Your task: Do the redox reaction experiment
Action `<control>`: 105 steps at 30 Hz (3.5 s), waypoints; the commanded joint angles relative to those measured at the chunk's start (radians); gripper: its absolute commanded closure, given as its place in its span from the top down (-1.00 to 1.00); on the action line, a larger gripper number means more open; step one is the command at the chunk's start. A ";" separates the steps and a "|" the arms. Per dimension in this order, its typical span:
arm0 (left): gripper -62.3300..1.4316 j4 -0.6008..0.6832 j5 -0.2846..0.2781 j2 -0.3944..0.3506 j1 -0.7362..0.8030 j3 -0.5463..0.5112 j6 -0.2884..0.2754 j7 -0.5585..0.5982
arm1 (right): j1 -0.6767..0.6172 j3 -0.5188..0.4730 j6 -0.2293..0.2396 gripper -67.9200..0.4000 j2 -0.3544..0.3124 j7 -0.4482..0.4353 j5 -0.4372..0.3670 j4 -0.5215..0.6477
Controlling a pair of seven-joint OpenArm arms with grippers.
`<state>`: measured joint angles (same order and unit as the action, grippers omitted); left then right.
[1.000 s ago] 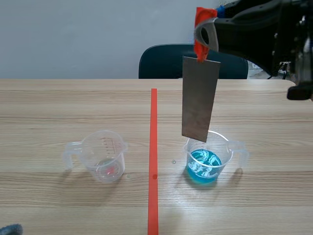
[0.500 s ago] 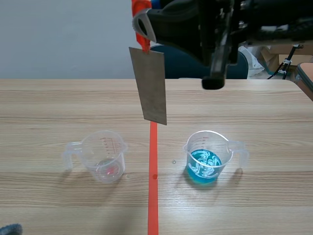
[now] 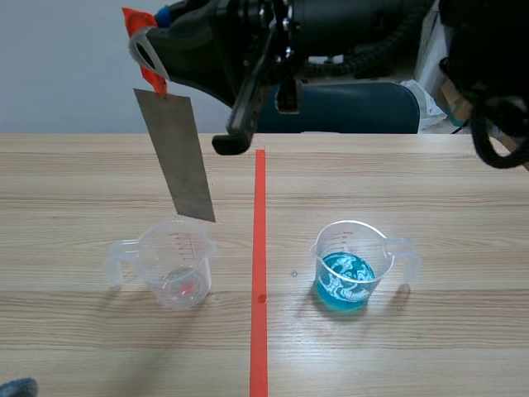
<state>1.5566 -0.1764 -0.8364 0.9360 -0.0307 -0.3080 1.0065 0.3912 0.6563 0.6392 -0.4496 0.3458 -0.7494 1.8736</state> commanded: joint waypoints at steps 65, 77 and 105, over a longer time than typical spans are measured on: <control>1.00 0.016 -0.010 0.010 -0.003 0.008 0.003 0.022 | 0.091 0.114 -0.079 -0.96 0.192 0.060 0.032 -0.065; 1.00 0.016 -0.010 0.010 -0.003 0.008 0.003 0.022 | 0.091 0.114 -0.084 -0.96 0.192 0.060 0.032 -0.065; 1.00 0.016 -0.010 0.010 -0.003 0.008 0.003 0.022 | 0.091 0.114 -0.094 -0.96 0.192 0.060 0.040 -0.065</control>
<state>1.5566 -0.1764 -0.8364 0.9360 -0.0307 -0.3073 1.0073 0.4564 0.7692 0.5461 -0.2604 0.4244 -0.7029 1.8053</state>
